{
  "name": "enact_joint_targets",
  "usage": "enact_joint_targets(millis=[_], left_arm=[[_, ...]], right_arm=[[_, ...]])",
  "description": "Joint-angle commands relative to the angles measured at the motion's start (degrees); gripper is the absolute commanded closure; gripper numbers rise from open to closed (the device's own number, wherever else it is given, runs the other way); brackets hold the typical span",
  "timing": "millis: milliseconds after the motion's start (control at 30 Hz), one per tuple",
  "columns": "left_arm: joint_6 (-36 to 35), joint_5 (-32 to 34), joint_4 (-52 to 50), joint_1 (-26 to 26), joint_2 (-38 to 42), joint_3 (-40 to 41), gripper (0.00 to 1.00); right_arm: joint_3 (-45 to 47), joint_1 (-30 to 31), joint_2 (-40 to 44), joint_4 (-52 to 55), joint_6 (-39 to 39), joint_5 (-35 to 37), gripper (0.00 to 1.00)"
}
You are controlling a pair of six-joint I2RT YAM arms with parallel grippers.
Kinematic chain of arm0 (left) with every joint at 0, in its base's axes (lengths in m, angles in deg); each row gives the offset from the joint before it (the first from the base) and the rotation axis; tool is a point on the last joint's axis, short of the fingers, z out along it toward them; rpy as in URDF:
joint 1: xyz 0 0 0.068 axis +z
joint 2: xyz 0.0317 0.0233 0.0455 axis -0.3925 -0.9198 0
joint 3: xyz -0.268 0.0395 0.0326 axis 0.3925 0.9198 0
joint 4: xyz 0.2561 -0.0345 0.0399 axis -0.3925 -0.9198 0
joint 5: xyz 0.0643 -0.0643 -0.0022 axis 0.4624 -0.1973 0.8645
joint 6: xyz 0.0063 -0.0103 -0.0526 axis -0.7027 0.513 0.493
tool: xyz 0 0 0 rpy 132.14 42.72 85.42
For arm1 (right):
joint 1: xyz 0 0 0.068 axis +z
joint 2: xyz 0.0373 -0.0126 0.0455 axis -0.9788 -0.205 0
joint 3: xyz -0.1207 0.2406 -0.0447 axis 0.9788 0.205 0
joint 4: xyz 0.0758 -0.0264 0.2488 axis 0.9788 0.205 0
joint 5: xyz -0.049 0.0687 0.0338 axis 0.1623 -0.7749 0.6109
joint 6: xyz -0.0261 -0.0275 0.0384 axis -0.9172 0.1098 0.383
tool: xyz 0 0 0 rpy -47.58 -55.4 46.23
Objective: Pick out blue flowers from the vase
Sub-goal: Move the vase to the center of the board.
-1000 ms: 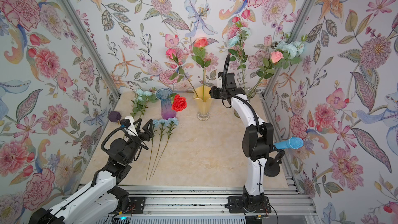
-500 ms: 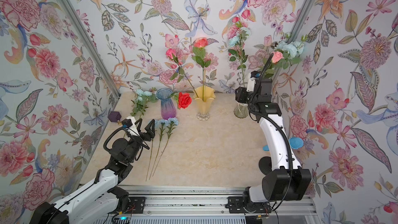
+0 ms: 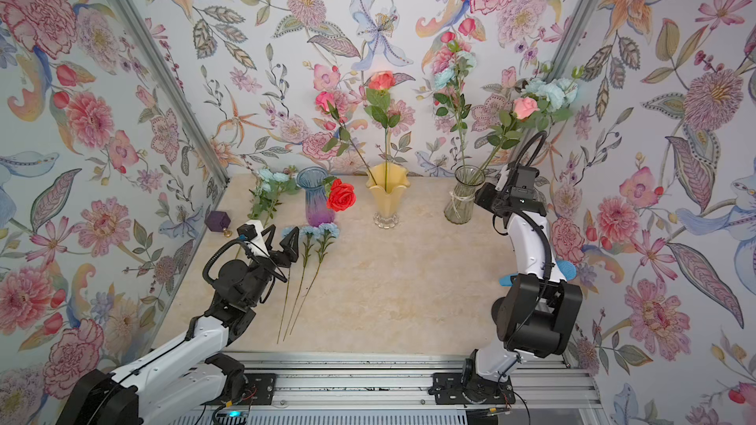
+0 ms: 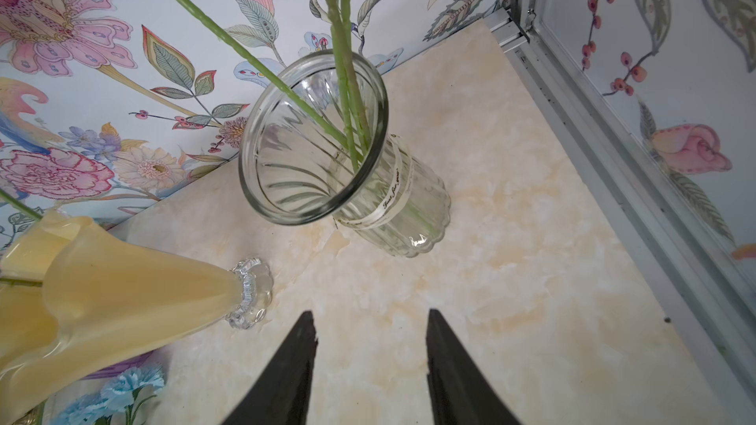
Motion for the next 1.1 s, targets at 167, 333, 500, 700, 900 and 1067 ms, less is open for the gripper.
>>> enact_joint_targets(millis=[167, 333, 500, 700, 900, 1067], left_arm=[[-1.77, -3.8, -0.53, -0.63, -3.88, -3.48, 0.2], [-2.2, -3.38, -0.81, -0.93, -3.69, -3.54, 0.2], [-2.34, -1.34, -0.93, -0.93, -1.12, -2.32, 0.2], [-2.11, -0.9, -0.17, -0.93, -0.29, -1.49, 0.21], [-2.03, -0.56, -0.16, -0.91, -0.33, -1.4, 0.21], [-2.2, -0.01, -0.21, -0.93, 0.05, -1.24, 0.21]], right_arm=[[-5.13, 1.0, -5.67, -4.73, 2.43, 0.88, 0.57], [-7.0, 0.95, -7.83, -6.0, 3.06, 1.5, 0.57], [-7.88, 0.87, -7.65, -6.17, 3.49, 0.43, 0.58], [-5.62, -0.36, -4.97, -8.39, 3.81, -0.11, 0.57], [-8.45, -1.24, -9.14, -9.04, 4.39, -2.85, 0.56], [-10.38, -1.02, -12.72, -8.99, 3.88, -3.54, 0.56]])
